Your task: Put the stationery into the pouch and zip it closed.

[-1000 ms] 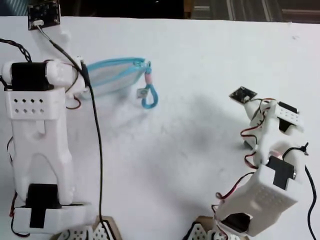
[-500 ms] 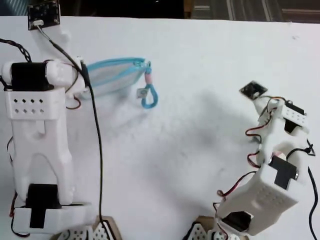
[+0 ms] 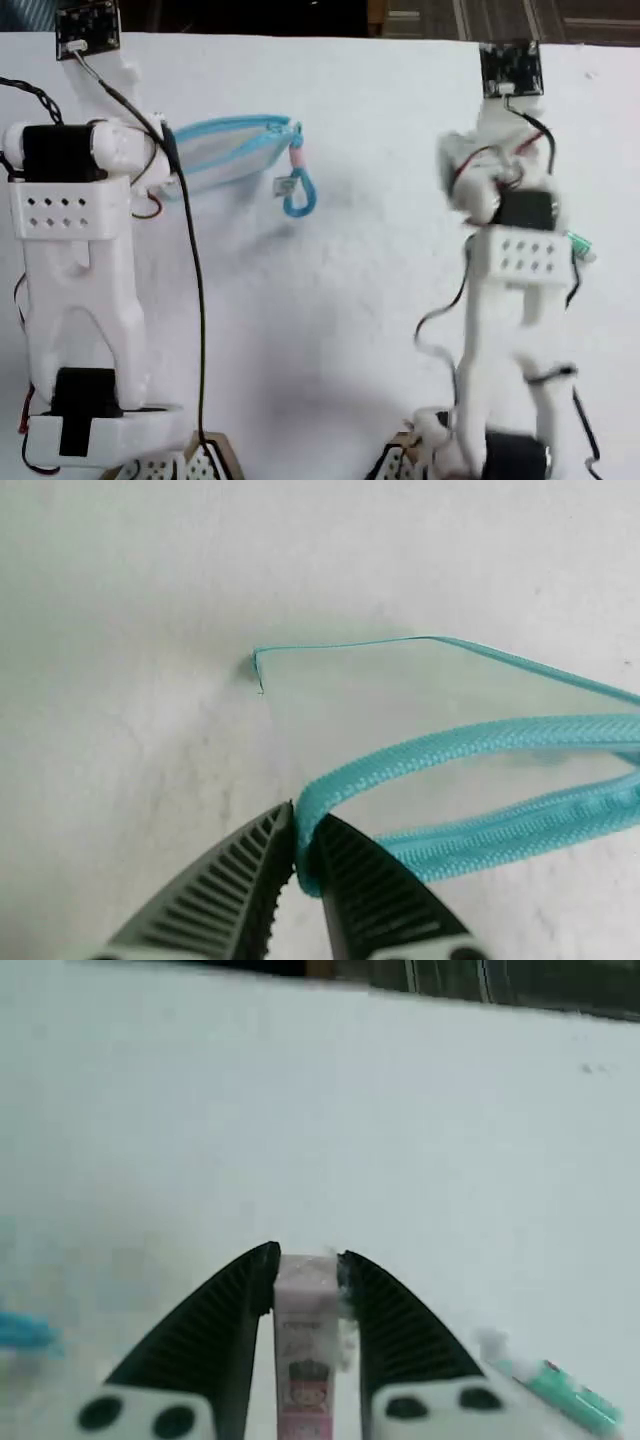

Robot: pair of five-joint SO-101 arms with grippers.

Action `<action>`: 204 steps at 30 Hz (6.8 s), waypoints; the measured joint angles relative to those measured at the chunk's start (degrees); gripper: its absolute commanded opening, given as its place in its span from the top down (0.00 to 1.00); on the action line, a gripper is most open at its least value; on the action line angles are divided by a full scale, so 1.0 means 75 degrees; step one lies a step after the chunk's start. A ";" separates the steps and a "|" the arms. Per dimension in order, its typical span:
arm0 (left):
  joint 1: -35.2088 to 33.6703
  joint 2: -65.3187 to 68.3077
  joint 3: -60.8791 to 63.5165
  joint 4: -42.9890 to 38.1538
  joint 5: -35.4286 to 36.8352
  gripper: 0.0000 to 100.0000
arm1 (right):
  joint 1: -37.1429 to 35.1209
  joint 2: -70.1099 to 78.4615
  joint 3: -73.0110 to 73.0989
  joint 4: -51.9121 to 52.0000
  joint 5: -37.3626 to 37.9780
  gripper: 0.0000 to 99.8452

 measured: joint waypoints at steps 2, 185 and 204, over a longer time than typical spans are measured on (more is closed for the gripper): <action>0.0000 0.0000 0.0000 0.0000 0.0000 0.98 | -0.0610 -0.0703 0.0000 -0.0645 -0.1219 0.98; -0.0047 0.0000 0.0000 0.0000 -0.0176 0.98 | -0.4126 -0.4255 0.5240 -0.6470 -0.1536 0.98; -0.0047 0.0000 0.0000 0.0000 -0.0176 0.98 | -0.5029 0.0821 0.2145 -0.7138 -0.1536 0.98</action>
